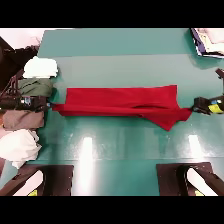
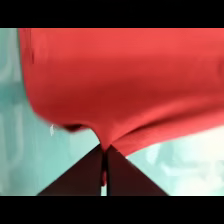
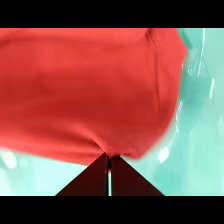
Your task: Fold the shirts.
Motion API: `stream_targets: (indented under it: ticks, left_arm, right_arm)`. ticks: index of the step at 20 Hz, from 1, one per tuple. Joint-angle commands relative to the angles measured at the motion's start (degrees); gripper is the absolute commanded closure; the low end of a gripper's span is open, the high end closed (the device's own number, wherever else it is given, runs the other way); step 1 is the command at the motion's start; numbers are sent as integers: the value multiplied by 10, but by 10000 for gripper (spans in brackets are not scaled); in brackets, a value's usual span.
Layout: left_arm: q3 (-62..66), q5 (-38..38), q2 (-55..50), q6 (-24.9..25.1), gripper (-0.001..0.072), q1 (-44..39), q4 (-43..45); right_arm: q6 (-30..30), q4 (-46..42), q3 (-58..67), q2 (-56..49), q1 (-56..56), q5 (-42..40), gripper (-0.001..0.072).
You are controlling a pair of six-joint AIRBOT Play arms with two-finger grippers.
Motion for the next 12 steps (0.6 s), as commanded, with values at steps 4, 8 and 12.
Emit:
stream_targets:
  ticks: [4, 8, 12]
  left_arm:
    - [77, 37, -146, -4, 686, 0, -49]
    - [128, 37, -243, -4, 686, 0, -55]
    - [173, 45, -292, -4, 684, 0, -66]
  right_arm:
    - [2, -4, 108, -155, 47, -63, 700]
    - [3, -4, 176, -243, 68, -72, 700]
    - [12, -3, 233, -311, 89, -99, 697]
